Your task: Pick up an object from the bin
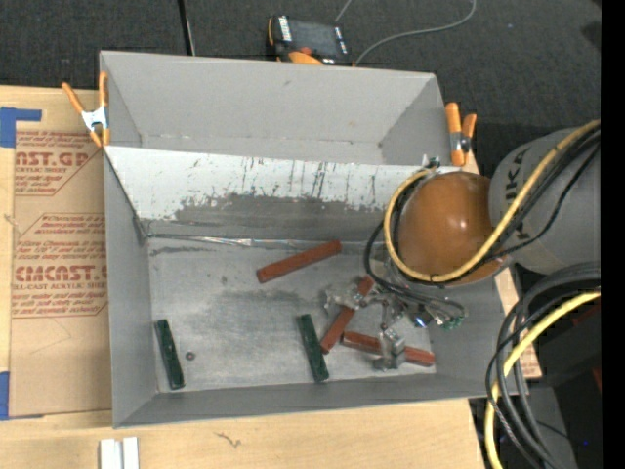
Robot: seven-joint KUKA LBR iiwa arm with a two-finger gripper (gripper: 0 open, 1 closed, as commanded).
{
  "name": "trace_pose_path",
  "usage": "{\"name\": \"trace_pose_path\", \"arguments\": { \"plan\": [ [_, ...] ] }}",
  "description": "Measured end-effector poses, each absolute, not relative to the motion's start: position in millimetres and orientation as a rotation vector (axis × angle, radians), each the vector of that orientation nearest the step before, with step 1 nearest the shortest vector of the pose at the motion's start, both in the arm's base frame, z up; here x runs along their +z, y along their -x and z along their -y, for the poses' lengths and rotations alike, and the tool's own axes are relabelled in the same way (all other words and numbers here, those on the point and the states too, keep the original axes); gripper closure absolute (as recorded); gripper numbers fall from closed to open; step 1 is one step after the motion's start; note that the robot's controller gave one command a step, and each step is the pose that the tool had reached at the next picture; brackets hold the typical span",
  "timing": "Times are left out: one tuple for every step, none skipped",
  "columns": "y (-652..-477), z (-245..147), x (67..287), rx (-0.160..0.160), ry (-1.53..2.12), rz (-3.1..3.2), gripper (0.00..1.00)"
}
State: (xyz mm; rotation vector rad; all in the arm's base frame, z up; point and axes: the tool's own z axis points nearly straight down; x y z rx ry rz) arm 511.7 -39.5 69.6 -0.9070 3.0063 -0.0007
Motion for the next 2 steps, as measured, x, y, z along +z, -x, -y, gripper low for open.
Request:
{"name": "trace_pose_path", "arguments": {
  "plan": [
    [-511.4,37.9,69.5,0.003,0.907,-3.007,1.00],
    [-521.8,23.8,250.0,-0.004,0.931,-2.990,1.00]
  ]
}}
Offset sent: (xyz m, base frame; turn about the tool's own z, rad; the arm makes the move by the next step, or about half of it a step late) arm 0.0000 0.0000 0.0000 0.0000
